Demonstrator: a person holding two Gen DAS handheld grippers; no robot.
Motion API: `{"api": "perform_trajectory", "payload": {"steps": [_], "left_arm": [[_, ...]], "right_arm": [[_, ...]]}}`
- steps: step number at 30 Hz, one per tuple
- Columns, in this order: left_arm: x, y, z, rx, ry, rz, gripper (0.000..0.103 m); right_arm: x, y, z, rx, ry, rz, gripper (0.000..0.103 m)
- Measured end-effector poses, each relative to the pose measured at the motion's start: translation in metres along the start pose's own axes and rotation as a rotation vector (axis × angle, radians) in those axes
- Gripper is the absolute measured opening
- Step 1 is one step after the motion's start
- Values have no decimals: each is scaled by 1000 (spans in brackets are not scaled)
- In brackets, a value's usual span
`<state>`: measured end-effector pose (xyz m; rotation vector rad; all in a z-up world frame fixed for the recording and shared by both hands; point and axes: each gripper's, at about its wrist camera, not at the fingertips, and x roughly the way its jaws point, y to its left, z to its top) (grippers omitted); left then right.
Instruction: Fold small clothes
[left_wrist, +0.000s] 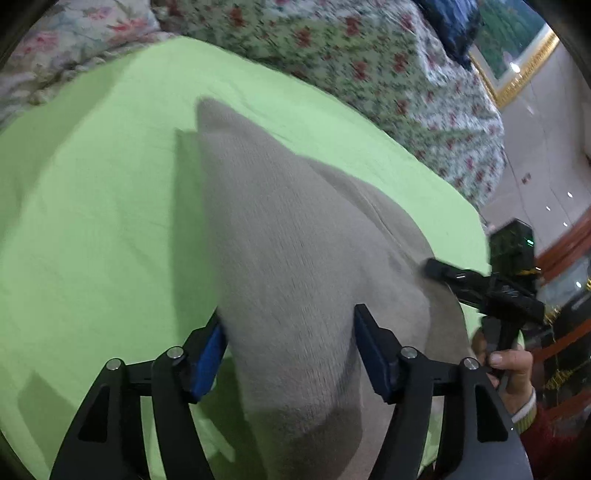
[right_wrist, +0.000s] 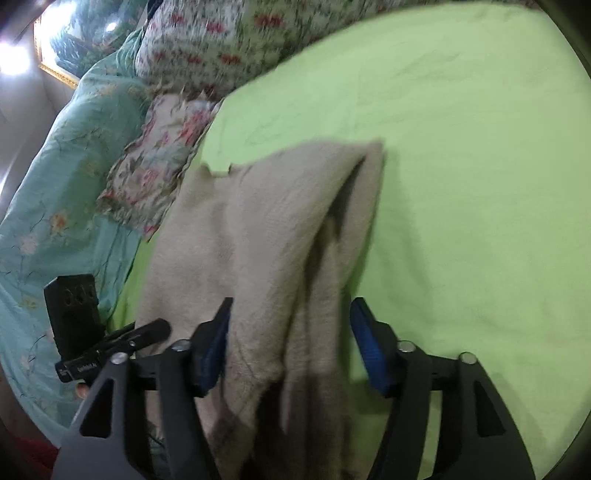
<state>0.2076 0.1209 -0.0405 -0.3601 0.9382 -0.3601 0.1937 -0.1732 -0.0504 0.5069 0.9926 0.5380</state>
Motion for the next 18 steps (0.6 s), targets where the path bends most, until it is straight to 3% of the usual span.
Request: {"api": "perform_trajectory", "payload": {"steps": [3,7,8,9,11,15,18], "left_arm": [[-14,7,13,-1,-73,57,69],[-5,13,33,-22,-77,77,69],[0,12,37,-24,-68,90,69],[6,13,41,-27,-58,100,69],[14,11,46,-26,-50,115,68],[21,-2,56,13,-64,169,67],[32,-9,57,43,-57,215,67]], "right_arm": [[-16,-5,18,21,-81,-19,68],[8,-2,43,44,-68,12,67],[16,-1,47,48,-57,24,59],[26,2,52,49,-37,35,38],[34,7,57,34,-21,15,11],[-12,13,66,8,-197,92,8],[-30,-5,62,35,-251,14,0]]}}
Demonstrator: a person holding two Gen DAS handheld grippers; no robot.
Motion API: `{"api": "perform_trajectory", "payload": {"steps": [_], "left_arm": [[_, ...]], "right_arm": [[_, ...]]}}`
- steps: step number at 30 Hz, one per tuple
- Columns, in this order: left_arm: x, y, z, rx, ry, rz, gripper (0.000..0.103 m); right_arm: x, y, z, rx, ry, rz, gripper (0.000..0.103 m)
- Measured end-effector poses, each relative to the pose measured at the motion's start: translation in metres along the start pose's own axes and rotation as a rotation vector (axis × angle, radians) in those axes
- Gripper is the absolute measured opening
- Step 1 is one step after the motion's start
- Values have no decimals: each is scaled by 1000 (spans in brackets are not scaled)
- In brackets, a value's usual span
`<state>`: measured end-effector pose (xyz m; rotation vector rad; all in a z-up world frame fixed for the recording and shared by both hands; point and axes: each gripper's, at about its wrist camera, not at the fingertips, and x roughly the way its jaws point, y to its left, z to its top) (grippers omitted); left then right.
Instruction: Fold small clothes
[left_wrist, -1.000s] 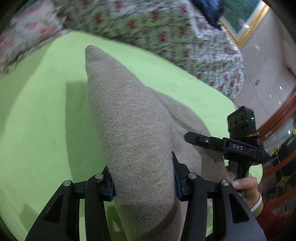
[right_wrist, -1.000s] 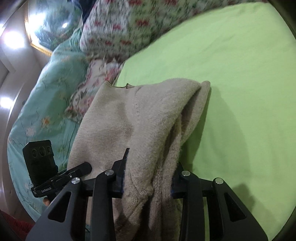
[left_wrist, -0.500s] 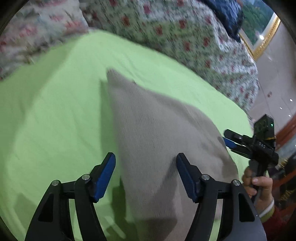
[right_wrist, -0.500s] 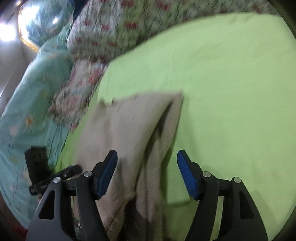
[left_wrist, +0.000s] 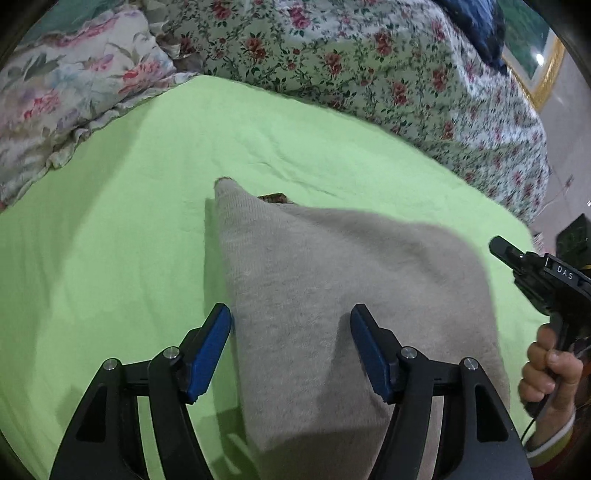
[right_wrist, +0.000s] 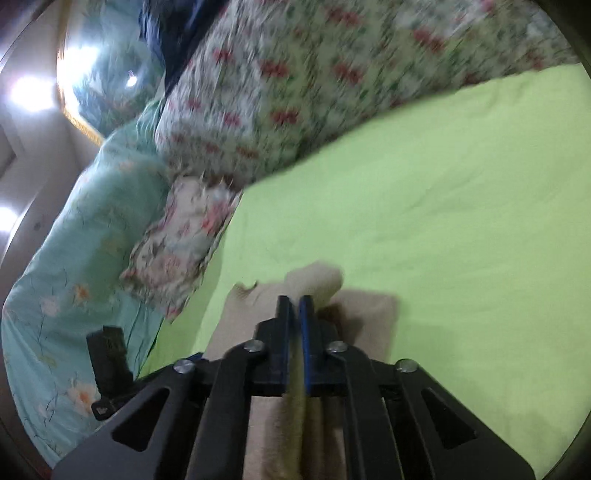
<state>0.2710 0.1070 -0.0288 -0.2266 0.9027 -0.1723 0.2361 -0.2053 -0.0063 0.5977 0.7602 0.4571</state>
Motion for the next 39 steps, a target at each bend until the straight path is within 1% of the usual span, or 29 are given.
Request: {"api": "perform_trajectory", "payload": {"steps": [1,3,4,6,7,8,9,10,11,13,14,15,16,17,18,19,21,22,23,24,26,27,28,30,32,34,37,38,39], "left_arm": [[3,-2,-1,4,4,10,67],[9,-4,-2,5,10,30,67],[8,-4,-2,3,9,30,67],[4,-2,-2,-13,5,14,68],[4,-1,-3,-20,9,7,68],[3,1,-4,-27,13,0,68],[1,2,-6,-32,15,-8,68],[-1,3,-7,-34,15,-10,68],[-2,3,-9,-37,15,-11,68],[-5,3,-12,-41,13,-17,68],[-5,3,-13,-40,12,-19,68],[-5,2,-14,-41,14,-20,68],[-6,1,-15,-42,15,-20,68],[-6,0,-14,-41,16,-20,68],[-7,-1,-14,-39,19,-20,68],[-9,-3,-14,-35,20,-22,68],[-16,-9,-16,-17,11,-33,68],[-16,-13,-18,-3,11,-29,70],[-14,-19,-20,19,16,-17,71],[-9,-26,-23,58,23,20,72],[-4,-36,-27,104,25,79,72],[-6,-37,-29,107,22,82,72],[-11,-38,-30,105,19,72,72],[-25,-34,-37,101,9,42,72],[-40,-32,-49,115,-1,36,72],[-59,-30,-69,140,-13,39,72],[-87,-23,-107,158,-22,26,72],[-95,-20,-121,154,-19,17,72],[-102,-17,-135,148,-13,6,72]], "right_arm": [[2,-7,-1,16,11,-23,0],[15,-29,-7,95,81,-12,0],[18,-32,-11,104,102,-9,0],[21,-28,-16,116,130,-11,4],[21,-26,-19,122,138,3,5],[22,-23,-21,125,143,27,10],[22,-17,-23,118,142,45,29],[21,-14,-25,108,139,44,43],[21,-9,-27,91,128,45,63],[24,0,-29,60,123,43,63],[28,2,-30,53,137,35,59],[33,4,-30,43,153,25,48],[40,6,-31,32,178,12,39],[48,8,-31,23,207,-2,18],[51,10,-31,16,216,-15,9],[47,13,-28,3,199,-18,9],[28,19,-21,-17,131,17,8],[19,20,-17,-28,106,11,8],[17,20,-17,-35,105,-7,8],[20,18,-17,-38,116,-30,8],[35,10,-25,-55,170,-119,8],[43,4,-30,-53,200,-145,8],[49,-2,-36,-32,229,-152,9],[42,-5,-42,-7,211,-146,13],[26,-1,-43,6,187,-131,13],[7,8,-46,-9,169,-119,13],[-31,22,-65,-42,146,-82,14],[-40,26,-73,-50,145,-69,18],[-48,28,-81,-56,145,-64,25]]}}
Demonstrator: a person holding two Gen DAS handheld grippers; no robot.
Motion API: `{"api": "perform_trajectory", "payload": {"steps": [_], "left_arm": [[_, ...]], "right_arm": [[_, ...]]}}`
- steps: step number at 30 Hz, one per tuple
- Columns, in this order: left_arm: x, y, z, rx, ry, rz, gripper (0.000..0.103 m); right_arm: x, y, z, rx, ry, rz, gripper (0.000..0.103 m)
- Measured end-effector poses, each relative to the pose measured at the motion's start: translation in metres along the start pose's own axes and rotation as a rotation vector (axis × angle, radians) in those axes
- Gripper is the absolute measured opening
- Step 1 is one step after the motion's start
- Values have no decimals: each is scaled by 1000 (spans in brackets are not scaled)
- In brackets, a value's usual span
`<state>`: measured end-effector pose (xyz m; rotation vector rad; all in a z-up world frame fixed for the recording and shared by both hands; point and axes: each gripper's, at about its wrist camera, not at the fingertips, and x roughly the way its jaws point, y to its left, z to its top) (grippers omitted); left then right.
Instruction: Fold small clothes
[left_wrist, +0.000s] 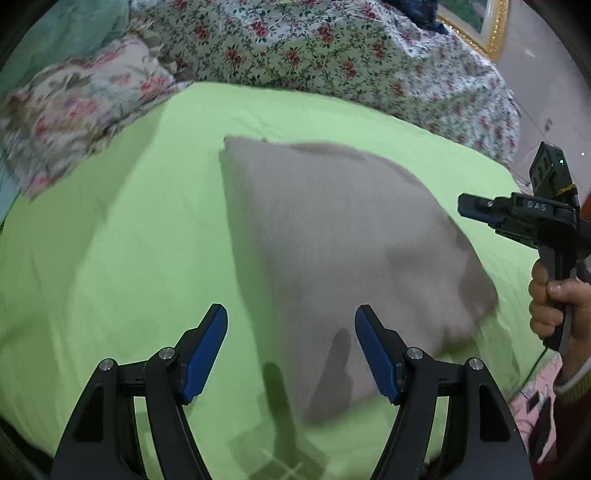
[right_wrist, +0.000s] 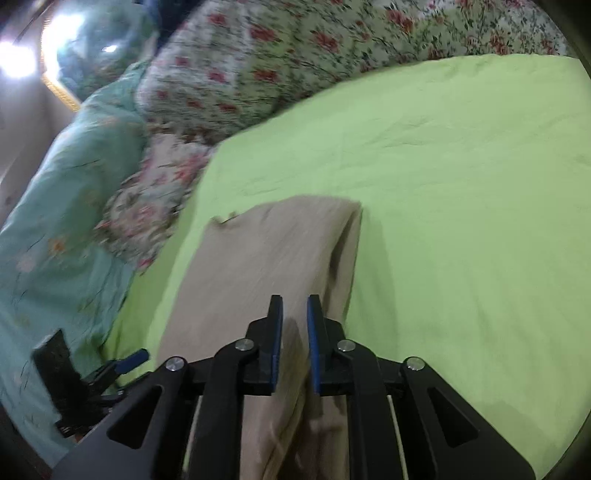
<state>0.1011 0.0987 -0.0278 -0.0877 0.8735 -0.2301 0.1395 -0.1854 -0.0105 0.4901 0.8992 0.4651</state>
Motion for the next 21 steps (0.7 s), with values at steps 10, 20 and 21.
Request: {"api": "perform_trajectory", "payload": {"steps": [10,20,21], "left_arm": [[2,-16,-55,35,7,12,71],[19,-9,-53,-64,16,55,18],[22,-12,-55,-61,29,59,13]], "right_arm": [[-18,25,-79,-39,78,28,42],[-37,41,-72,-134,16,-43,6],[-36,40,-73,-168,28,-93,6]]}}
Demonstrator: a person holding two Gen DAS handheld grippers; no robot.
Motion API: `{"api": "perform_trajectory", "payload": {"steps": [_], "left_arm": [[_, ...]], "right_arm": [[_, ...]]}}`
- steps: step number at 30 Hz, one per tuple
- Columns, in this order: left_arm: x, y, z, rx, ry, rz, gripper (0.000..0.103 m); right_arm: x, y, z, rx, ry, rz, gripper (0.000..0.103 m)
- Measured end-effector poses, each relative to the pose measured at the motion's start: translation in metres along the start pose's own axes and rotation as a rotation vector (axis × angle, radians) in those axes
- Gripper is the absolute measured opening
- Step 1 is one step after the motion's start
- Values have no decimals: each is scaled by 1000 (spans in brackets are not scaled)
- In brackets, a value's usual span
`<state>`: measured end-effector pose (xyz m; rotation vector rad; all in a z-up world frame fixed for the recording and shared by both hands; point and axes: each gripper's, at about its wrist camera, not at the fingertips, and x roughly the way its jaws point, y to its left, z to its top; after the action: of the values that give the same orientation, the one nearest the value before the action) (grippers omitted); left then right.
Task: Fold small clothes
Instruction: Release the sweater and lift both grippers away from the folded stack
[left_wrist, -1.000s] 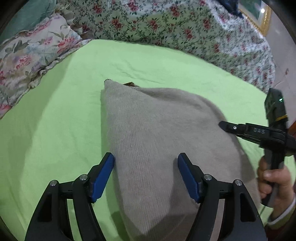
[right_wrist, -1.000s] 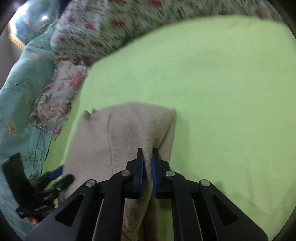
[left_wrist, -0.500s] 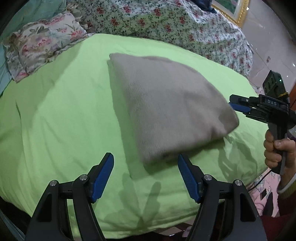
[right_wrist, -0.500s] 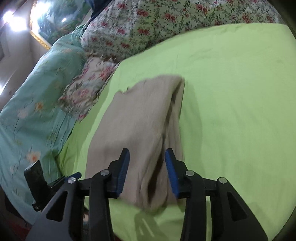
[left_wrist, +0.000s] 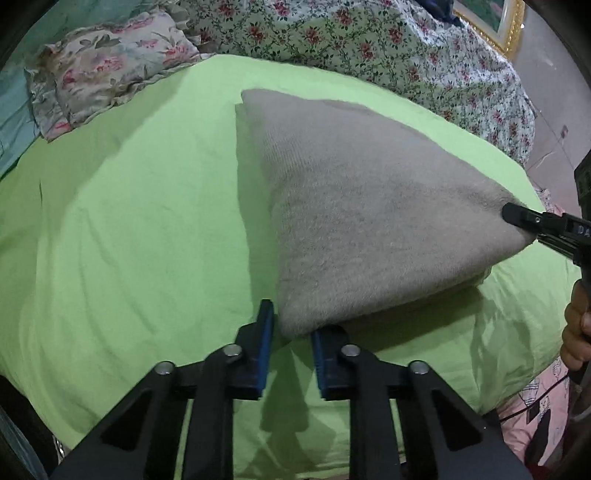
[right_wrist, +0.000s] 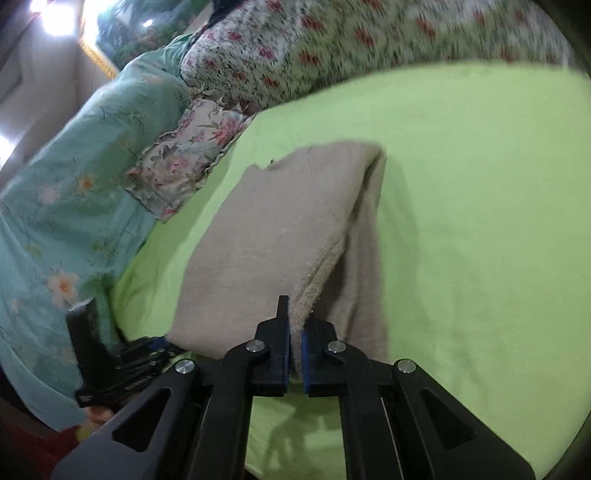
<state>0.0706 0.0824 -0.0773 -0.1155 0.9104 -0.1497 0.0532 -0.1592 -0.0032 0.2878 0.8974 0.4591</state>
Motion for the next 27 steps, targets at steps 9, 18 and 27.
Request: {"api": "perform_trajectory", "payload": {"steps": [9,18,27], "left_arm": [[-8,0,-8,19,58,-21,14],[-58,-13,14,118,-94,-159,22],[5,-29,24,131,11,-213,23]], "right_arm": [[34,-27,-26,-8,93,-151,15],[-3,-54,2,171,35,32,32],[67,-63,67,248,24,115,46]]}}
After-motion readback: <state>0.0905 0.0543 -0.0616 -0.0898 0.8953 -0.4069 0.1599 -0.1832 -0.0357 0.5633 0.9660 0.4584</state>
